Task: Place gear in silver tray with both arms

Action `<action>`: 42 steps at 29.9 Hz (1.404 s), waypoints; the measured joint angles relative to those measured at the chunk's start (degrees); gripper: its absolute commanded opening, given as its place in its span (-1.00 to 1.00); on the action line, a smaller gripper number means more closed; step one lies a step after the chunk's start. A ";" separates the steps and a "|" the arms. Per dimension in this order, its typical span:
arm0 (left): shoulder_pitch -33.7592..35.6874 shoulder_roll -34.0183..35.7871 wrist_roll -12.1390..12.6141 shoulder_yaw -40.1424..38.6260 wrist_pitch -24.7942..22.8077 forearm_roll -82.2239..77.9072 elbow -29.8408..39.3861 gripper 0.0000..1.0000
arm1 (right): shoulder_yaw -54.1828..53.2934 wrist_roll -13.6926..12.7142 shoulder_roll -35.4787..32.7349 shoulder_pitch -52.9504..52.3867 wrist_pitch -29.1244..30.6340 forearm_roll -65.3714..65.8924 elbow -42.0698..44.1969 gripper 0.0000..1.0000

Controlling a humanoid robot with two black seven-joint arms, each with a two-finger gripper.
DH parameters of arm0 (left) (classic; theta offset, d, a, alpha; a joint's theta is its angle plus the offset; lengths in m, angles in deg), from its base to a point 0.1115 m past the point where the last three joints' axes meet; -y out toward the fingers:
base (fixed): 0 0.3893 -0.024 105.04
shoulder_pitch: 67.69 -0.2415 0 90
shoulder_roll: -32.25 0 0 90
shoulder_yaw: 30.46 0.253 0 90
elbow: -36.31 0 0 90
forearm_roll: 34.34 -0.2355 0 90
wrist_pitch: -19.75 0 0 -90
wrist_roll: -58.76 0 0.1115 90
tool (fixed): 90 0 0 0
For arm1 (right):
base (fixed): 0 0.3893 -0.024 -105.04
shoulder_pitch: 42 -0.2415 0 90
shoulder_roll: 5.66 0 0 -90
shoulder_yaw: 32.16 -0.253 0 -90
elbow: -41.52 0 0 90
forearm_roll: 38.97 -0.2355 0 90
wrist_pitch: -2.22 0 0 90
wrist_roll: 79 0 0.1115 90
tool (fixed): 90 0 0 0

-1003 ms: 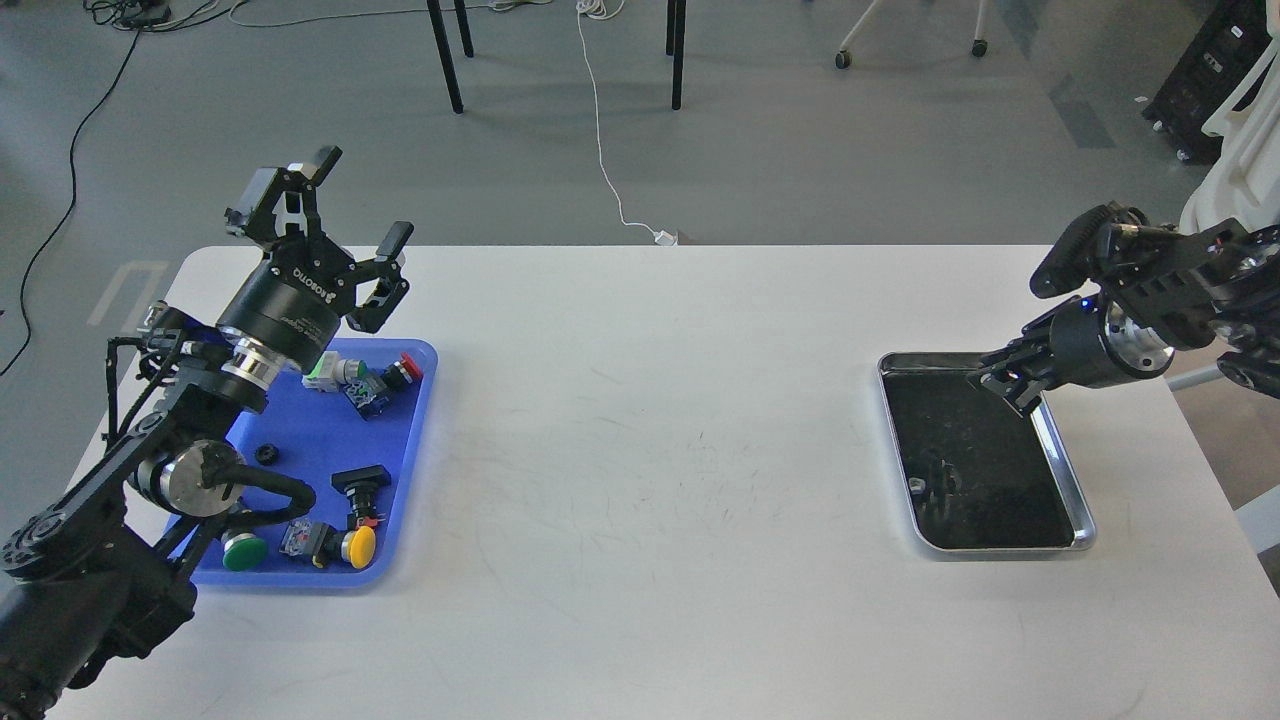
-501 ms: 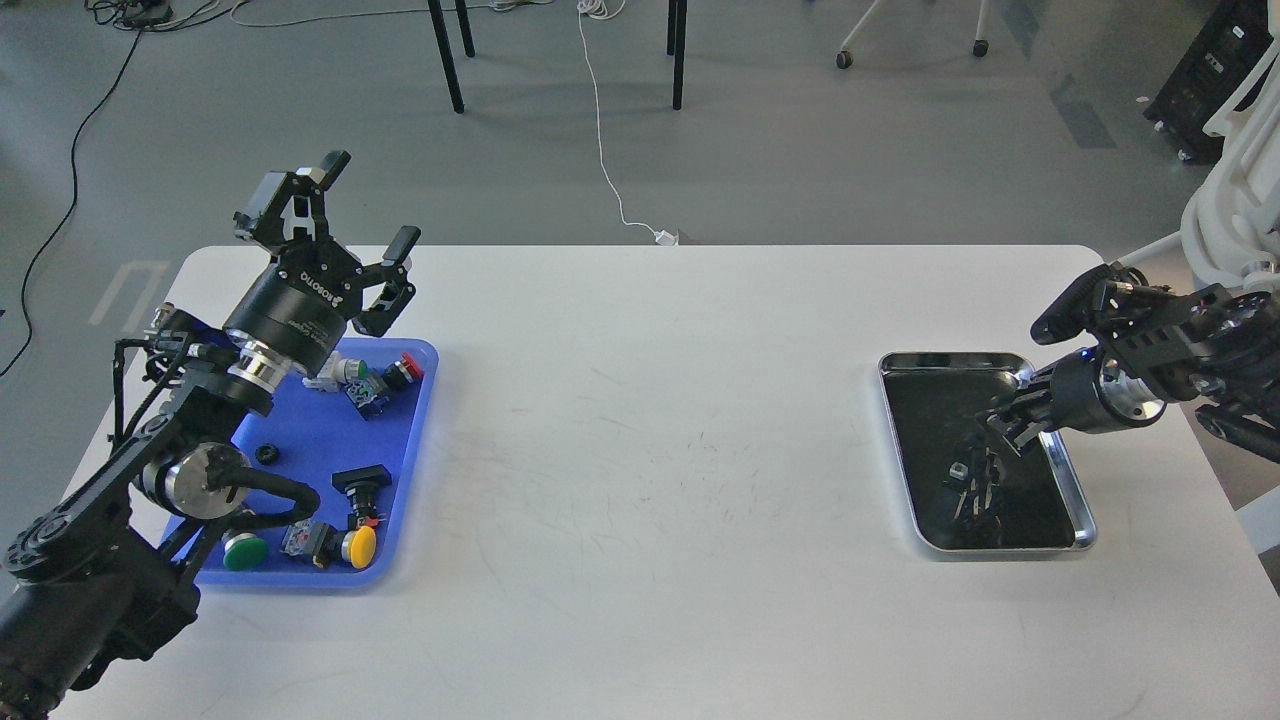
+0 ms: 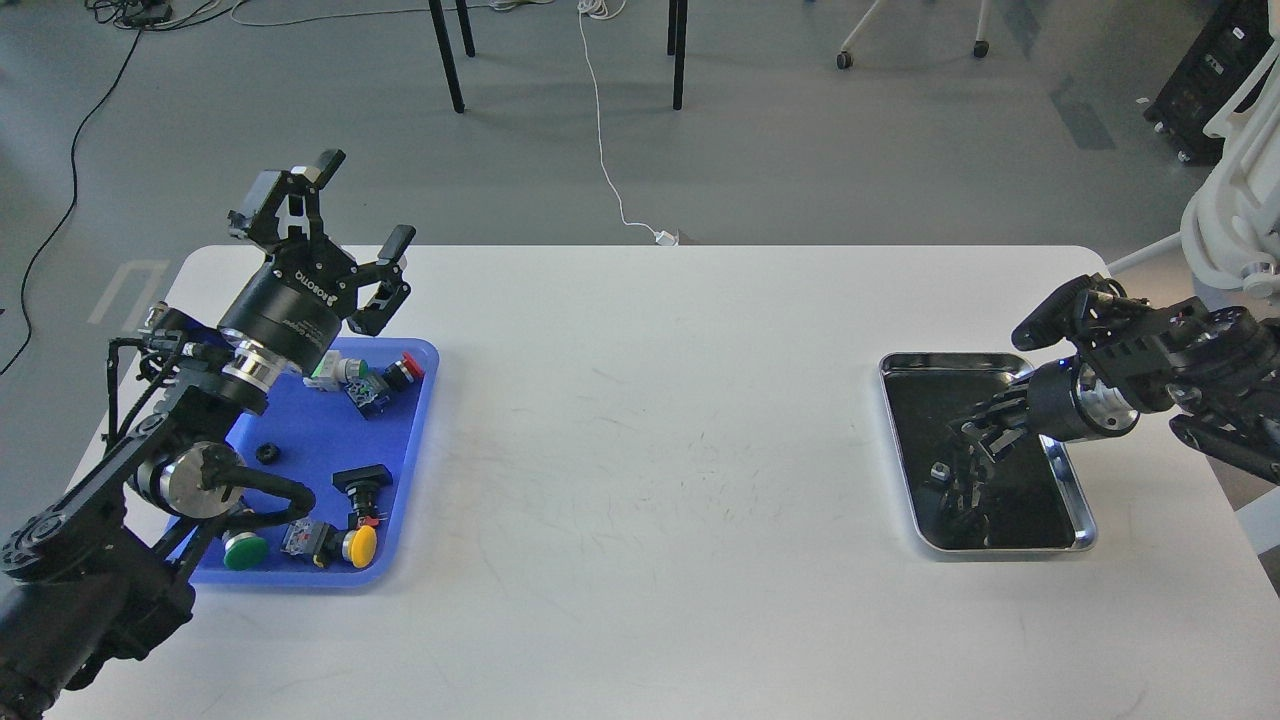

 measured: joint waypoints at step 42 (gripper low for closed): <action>-0.89 -1.58 -0.37 0.27 0.18 -0.69 1.24 0.96 | -48.34 0.01 1.72 25.11 2.07 -85.82 -11.85 0.94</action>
